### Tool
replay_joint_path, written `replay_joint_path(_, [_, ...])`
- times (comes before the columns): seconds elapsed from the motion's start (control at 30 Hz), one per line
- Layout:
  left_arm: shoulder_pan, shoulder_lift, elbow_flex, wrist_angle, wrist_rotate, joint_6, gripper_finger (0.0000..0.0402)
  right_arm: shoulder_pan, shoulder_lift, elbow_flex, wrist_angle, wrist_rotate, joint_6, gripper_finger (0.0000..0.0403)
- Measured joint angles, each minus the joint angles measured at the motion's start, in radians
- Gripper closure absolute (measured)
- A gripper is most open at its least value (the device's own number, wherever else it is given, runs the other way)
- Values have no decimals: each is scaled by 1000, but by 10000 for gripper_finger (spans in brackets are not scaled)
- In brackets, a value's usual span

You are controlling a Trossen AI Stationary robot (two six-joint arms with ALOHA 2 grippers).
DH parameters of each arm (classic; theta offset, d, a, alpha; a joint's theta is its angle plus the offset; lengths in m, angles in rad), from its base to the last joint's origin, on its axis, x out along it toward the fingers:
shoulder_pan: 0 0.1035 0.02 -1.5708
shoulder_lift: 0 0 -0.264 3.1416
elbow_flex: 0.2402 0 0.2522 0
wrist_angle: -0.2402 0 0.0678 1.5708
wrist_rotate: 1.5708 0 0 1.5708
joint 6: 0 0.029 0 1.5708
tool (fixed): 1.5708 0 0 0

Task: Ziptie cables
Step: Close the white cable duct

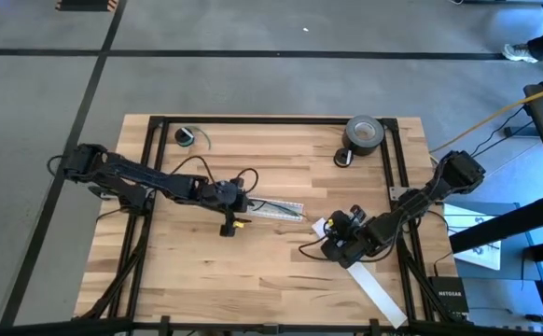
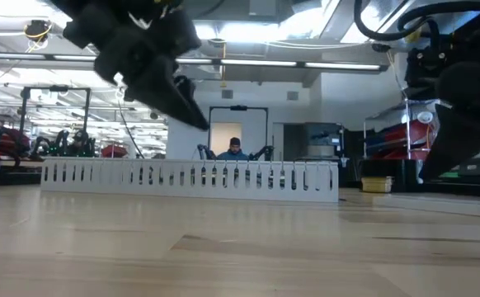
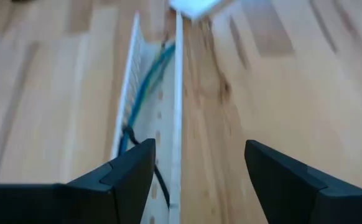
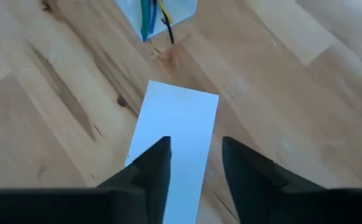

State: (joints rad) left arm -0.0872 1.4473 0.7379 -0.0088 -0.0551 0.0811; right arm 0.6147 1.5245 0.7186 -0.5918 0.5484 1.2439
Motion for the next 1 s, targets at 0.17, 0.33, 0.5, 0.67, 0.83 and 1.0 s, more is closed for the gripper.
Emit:
replay_joint_path(0.17, [5, -12, 8, 6, 0, -21, 169, 0, -1, 1, -4, -48, 14, 301])
replay_joint_path(0.33, [5, -12, 7, 6, 0, -34, 169, 2, 0, -5, 46, -72, 58, 246])
replay_joint_path(0.5, [5, -12, 7, 5, 5, -58, 169, 2, 1, -80, 255, -19, 4, 160])
replay_joint_path(0.67, [1, -12, 7, 3, 11, -67, 169, 2, 2, -139, 293, 29, 5, 98])
replay_joint_path(0.83, [1, -12, 6, 3, 11, -98, 169, 65, 34, -166, 393, 120, -44, 74])
replay_joint_path(1.0, [4, -12, 6, 5, 11, -109, 169, 127, 94, -165, 412, 205, -19, 72])
